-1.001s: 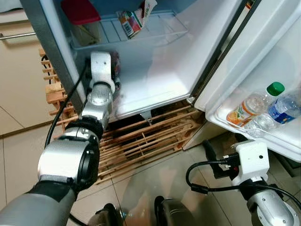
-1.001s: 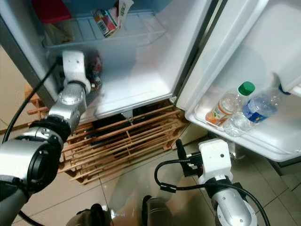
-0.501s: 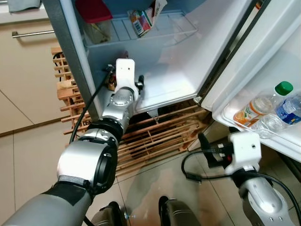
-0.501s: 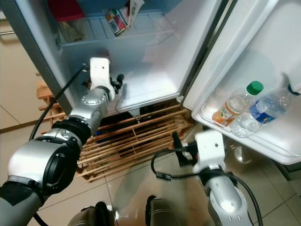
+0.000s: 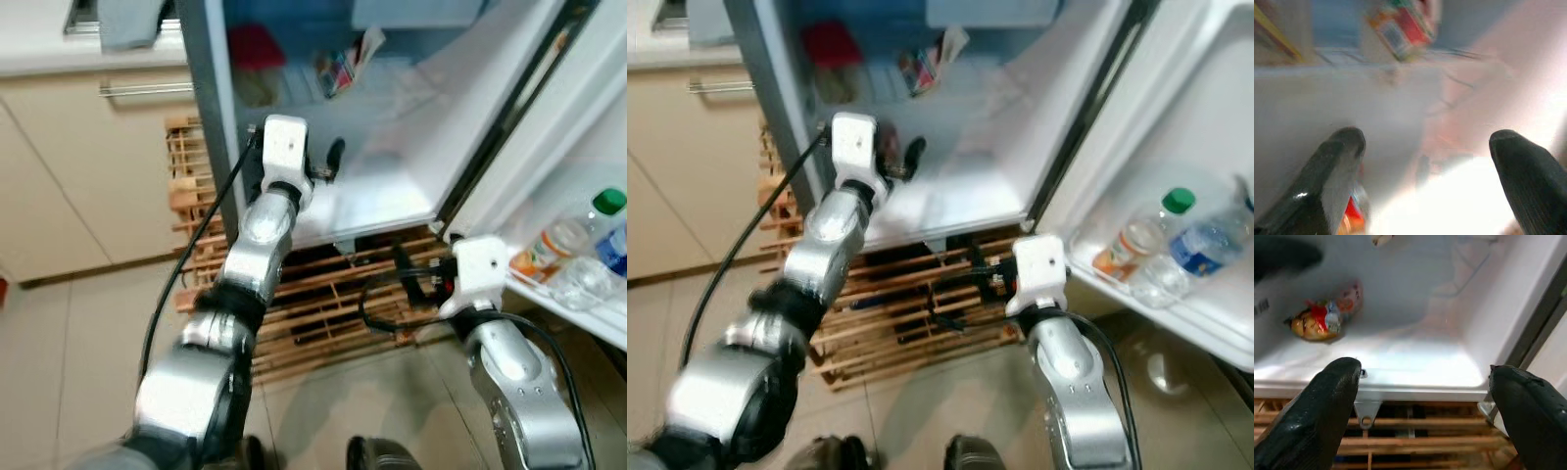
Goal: Restocking fridge
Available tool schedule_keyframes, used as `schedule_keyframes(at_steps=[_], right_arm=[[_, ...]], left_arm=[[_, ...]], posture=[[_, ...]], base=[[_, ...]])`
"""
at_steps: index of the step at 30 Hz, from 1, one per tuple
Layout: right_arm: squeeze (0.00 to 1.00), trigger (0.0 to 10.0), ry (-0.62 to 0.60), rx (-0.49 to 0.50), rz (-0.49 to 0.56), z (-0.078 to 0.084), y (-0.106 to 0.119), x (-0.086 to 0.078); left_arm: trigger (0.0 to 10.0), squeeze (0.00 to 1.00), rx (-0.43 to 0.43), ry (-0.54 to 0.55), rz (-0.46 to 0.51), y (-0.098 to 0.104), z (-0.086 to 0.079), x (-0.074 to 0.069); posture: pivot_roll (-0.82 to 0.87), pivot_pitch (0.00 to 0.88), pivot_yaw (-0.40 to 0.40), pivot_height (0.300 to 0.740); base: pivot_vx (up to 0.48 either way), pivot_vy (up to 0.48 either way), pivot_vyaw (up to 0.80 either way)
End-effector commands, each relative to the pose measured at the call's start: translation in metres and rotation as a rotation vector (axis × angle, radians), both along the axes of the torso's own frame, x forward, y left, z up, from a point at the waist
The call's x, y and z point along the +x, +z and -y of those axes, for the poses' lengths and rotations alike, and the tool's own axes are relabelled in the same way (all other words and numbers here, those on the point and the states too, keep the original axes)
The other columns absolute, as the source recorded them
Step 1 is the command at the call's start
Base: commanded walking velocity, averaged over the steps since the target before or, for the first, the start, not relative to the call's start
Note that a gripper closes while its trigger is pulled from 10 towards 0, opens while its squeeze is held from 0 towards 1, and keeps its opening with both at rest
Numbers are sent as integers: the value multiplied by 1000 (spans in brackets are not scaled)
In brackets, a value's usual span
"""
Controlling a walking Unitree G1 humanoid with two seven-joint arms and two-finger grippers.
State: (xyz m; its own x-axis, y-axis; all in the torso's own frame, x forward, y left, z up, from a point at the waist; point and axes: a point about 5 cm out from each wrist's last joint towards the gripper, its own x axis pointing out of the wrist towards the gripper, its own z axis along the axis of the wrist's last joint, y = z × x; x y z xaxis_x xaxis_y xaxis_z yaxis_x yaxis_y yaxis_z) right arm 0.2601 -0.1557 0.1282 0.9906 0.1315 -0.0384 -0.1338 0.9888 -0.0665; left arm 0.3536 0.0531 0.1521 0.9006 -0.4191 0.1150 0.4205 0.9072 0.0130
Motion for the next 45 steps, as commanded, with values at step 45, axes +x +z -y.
schedule_keyframes(at_steps=[45], right_arm=[[0, 10000, 28, -109, -202, 49, -79, -7]], left_arm=[[10000, 0, -59, -98, 110, 0, -43, -77]], posture=[[-137, 0, -18, 740]], base=[[0, -193, 0]])
